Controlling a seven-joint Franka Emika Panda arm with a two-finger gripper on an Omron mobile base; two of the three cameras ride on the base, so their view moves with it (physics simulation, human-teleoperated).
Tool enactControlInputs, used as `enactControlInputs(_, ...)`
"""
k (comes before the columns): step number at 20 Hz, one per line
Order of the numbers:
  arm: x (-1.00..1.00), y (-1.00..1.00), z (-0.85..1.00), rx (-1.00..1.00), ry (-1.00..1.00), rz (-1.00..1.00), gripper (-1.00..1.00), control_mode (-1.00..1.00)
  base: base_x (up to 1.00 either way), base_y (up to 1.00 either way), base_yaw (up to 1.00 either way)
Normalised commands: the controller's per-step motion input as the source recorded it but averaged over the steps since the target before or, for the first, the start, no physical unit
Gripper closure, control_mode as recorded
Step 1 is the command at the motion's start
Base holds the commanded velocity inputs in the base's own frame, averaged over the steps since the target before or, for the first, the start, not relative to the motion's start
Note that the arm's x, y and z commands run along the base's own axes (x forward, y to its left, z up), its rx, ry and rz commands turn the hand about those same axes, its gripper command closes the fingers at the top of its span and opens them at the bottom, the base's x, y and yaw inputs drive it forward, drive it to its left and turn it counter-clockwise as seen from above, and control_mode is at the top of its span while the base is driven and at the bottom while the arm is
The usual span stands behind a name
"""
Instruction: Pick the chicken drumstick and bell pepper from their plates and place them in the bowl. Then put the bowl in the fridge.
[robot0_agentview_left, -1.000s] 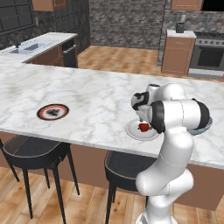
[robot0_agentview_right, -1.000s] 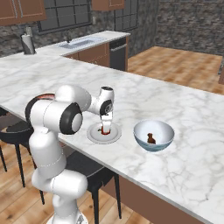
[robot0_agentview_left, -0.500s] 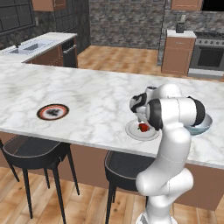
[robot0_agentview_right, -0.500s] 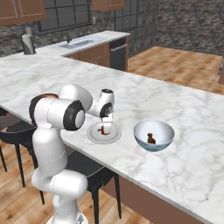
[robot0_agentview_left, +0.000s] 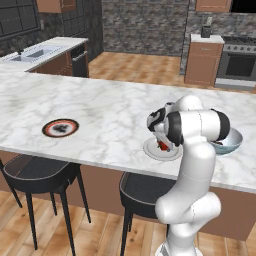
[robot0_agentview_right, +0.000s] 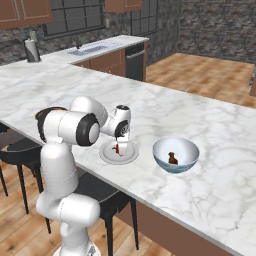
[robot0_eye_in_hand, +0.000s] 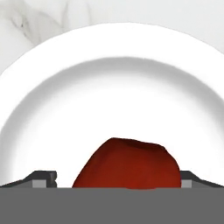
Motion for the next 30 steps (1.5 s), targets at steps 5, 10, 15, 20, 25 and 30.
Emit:
enactControlInputs(5, -0.05, -0.06, -0.12, 0.01, 0.0, 0.0, 1.0, -1.0, 0.0, 0.0, 0.0)
enactControlInputs(10, -0.31, -0.1, 0.09, 0.03, -0.02, 0.0, 1.0, -1.0, 0.0, 0.0, 0.0)
enactControlInputs(15, -0.3, -0.04, 0.49, 0.05, 0.0, 0.01, 1.0, -1.0, 0.0, 0.0, 0.0)
enactControlInputs(20, -0.32, -0.07, 0.71, 0.03, 0.0, 0.22, 1.0, -1.0, 0.0, 0.0, 0.0)
enactControlInputs(25, -0.35, -0.19, 0.62, 0.0, 0.0, 0.29, 1.0, -1.0, 0.0, 0.0, 0.0)
enactControlInputs(30, -0.29, -0.43, 0.38, 0.0, 0.0, 0.22, 1.0, -1.0, 0.0, 0.0, 0.0)
